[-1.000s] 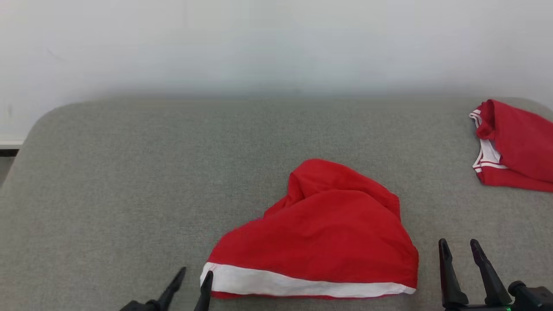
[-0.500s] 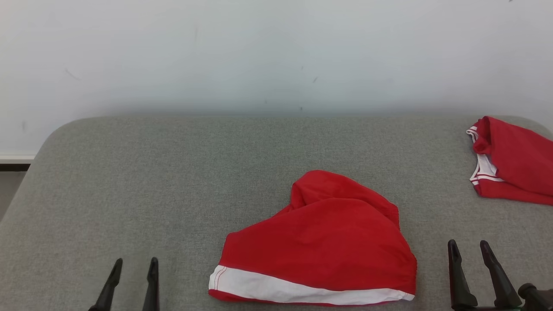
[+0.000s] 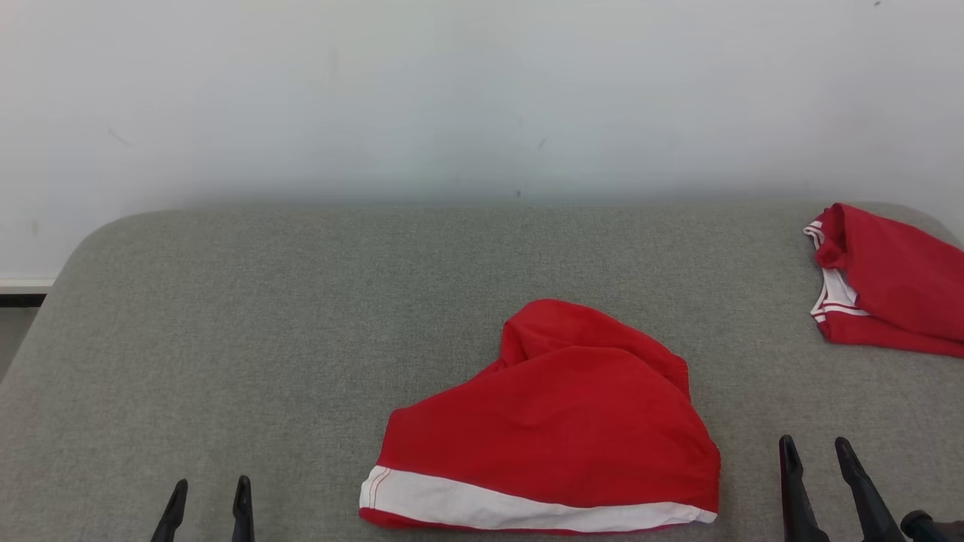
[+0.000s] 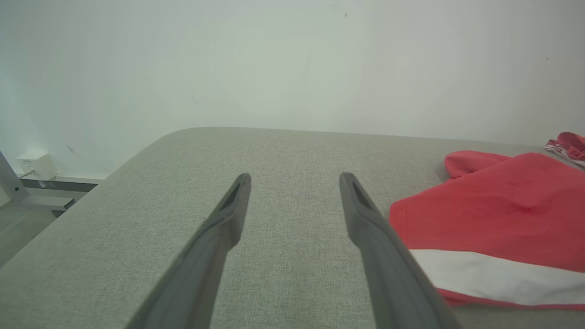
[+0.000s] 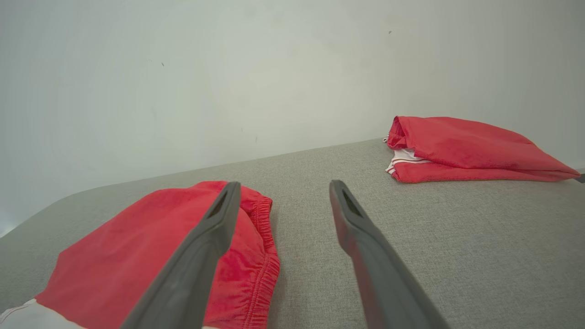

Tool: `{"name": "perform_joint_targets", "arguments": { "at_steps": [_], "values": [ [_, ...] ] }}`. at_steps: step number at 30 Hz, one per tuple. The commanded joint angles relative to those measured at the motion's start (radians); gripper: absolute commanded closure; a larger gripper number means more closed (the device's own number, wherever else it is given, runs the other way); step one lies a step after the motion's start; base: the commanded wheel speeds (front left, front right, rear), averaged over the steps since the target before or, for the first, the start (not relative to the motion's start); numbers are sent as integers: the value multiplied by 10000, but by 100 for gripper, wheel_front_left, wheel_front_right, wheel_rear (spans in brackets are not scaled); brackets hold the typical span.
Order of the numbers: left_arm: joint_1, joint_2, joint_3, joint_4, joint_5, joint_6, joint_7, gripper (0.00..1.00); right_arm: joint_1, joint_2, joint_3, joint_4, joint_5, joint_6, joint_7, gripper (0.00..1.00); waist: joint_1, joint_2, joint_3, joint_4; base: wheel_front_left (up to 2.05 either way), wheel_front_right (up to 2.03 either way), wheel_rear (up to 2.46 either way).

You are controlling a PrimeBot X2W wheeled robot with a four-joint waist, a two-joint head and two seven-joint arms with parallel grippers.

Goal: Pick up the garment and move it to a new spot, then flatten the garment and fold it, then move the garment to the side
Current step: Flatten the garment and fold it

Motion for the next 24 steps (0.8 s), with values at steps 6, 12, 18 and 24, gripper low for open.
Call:
{"name": "perform_joint_targets", "arguments": {
  "at_steps": [6,12,18,24],
  "values": [
    [-266,-71,-100,346,139,-165,-29,0,18,51,98,78,-124,-23,-9,0,1,0,-50,9,0,0,0],
    [-449,24,-177,489,145,-270,-29,0,-41,13,180,156,-120,-23,-9,0,1,0,-87,-23,0,0,0],
    [-415,28,-112,480,202,-288,-29,0,-66,-5,217,211,-98,-23,-9,0,1,0,-112,-65,0,0,0],
    [-329,-38,-93,533,104,-323,-29,0,-76,25,355,295,-48,-23,-9,0,1,0,-148,-83,0,0,0]
  ]
}}
